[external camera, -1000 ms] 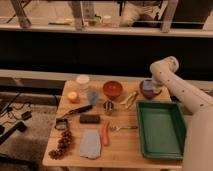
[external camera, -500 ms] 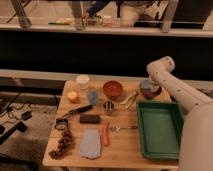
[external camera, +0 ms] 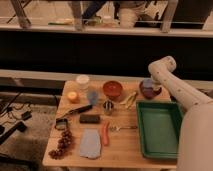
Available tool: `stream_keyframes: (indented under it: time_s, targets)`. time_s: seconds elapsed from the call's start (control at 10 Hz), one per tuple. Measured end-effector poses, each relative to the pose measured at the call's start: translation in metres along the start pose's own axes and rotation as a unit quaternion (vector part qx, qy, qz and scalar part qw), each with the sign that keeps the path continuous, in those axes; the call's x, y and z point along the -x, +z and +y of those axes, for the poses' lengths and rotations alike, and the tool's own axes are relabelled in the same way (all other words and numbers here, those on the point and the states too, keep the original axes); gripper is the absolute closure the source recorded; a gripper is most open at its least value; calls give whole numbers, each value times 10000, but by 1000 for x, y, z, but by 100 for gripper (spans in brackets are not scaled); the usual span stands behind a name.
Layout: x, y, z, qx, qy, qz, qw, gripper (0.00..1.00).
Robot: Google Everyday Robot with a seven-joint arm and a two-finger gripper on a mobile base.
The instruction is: Place sponge in purple bowl
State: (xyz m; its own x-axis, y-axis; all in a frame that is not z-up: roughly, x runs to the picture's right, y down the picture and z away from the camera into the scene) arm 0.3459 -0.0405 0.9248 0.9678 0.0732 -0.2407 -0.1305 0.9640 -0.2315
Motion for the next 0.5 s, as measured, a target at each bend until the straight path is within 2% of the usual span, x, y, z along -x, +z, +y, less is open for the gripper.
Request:
stream_keyframes:
  time_s: [0.5]
  targets:
    - [0,0,0,3,-1,5,10000,47]
